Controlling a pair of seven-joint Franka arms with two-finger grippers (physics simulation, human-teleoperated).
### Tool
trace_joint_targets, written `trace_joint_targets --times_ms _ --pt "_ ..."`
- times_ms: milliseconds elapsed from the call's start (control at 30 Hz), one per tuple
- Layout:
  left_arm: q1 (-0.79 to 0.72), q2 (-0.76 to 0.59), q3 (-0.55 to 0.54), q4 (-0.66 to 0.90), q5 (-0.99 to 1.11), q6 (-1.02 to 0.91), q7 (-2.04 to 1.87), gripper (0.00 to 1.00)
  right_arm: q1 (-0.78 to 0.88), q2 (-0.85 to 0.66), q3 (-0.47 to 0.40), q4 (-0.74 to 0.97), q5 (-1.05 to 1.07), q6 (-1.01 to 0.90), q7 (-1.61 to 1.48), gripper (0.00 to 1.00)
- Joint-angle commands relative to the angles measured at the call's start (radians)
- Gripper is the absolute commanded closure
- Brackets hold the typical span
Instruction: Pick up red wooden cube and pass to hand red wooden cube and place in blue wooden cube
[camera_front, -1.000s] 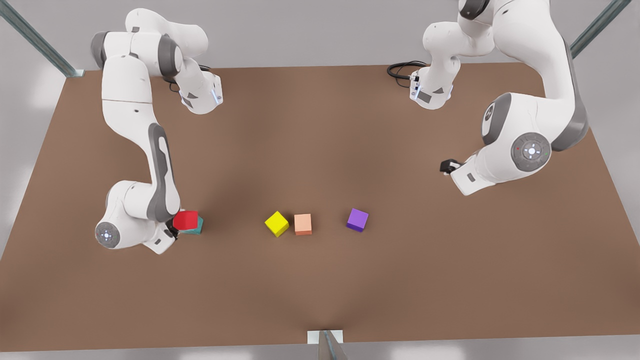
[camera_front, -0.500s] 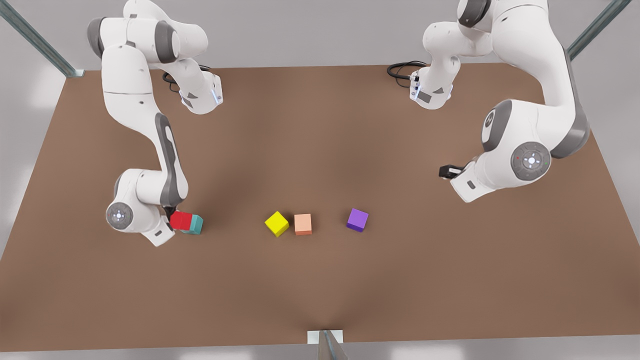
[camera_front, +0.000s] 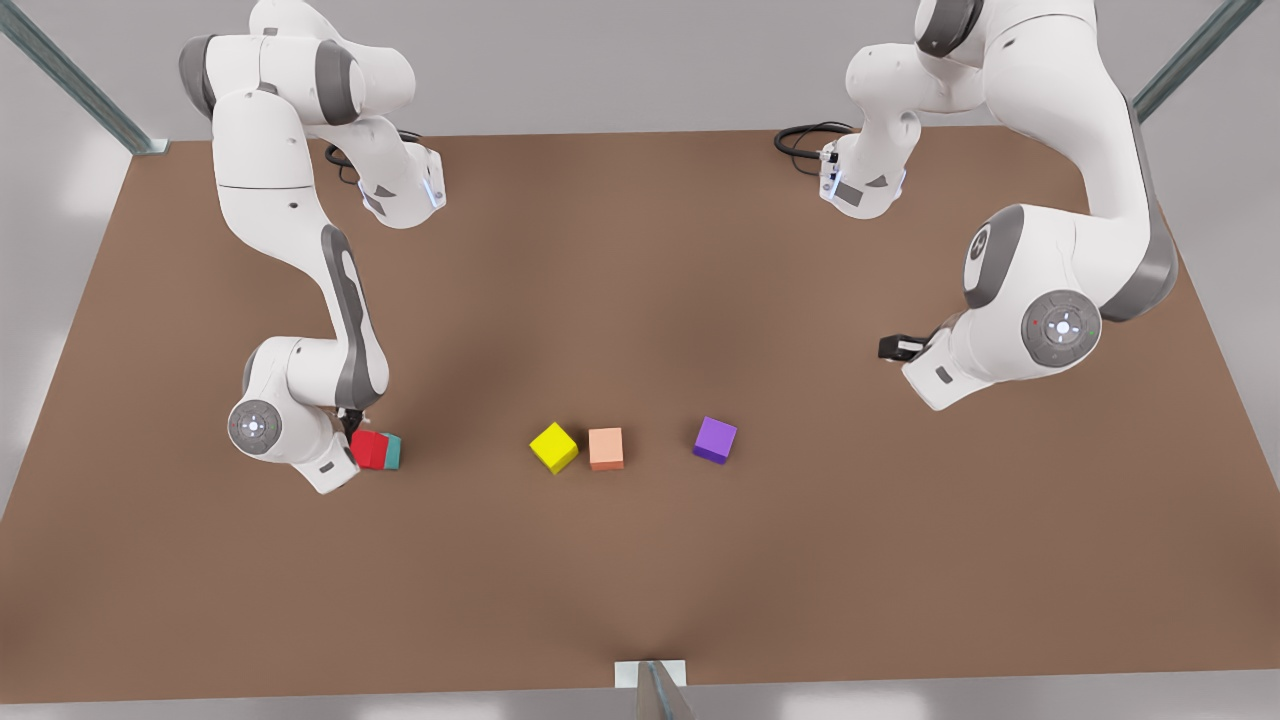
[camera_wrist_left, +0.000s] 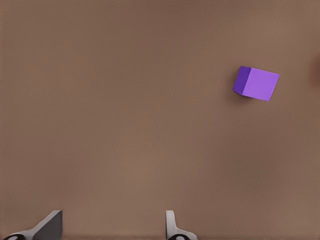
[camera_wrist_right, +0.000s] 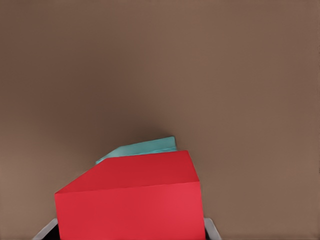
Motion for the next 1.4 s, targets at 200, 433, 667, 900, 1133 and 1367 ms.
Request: trace_joint_targets --times_ms 200,433,667,900,1133,1367 --pt "-0.001 0.004 0.0 0.0 0.001 -0.001 -0.023 0.0 0.0 -0.016 0.001 0.001 0.01 -0.014 0.04 0.0" --pt "-0.001 0.004 0.0 0.0 0.001 -0.002 -0.021 0.0 -0.006 -0.075 0.001 0.007 0.037 -0.125 0.022 0.0" --pt "-0.001 0.004 0.0 0.0 0.002 -0.001 -0.021 0.0 0.002 -0.147 -0.001 0.091 0.07 -0.327 0.235 0.0" --pt "0.0 0.004 0.0 0.0 0.006 0.002 -0.021 0.0 -0.029 0.031 -0.028 0.54 0.041 -0.753 1.456 0.0" --pt "0.0 0.004 0.0 0.0 0.004 0.001 -0.021 0.0 -0.213 -0.202 0.18 0.648 -0.027 -1.01 1.795 0.0" --pt "0.0 0.004 0.0 0.0 0.004 0.001 -0.021 0.0 -0.348 -0.447 0.34 0.361 -0.157 -0.818 1.663 0.0"
